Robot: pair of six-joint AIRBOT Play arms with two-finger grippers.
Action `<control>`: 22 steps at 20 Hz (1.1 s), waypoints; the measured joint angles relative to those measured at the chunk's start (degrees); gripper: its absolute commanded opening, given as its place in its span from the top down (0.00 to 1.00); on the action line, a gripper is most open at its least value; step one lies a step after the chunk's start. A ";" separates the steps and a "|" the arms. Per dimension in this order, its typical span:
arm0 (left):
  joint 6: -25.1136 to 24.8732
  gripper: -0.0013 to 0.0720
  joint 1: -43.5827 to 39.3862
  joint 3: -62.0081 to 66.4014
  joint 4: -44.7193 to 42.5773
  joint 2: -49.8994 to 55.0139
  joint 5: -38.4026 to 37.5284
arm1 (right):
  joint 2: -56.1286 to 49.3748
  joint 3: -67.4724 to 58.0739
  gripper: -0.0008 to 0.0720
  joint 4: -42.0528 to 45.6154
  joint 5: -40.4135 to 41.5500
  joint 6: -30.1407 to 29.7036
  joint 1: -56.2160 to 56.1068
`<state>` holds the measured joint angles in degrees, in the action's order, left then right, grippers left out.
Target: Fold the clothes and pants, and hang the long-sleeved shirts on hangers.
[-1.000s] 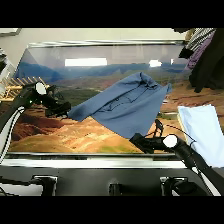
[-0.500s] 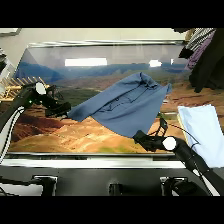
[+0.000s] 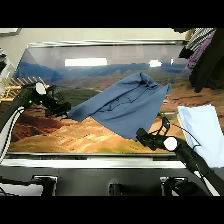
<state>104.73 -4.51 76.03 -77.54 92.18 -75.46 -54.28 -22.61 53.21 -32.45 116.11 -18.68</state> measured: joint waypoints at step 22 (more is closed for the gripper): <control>-4.72 0.97 13.94 41.20 4.22 -36.87 2.97 | 11.41 -88.32 0.95 32.94 -32.41 0.72 0.00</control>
<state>100.01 9.43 117.23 -73.32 55.31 -72.49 -42.87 -110.93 86.15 -64.86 116.84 -18.68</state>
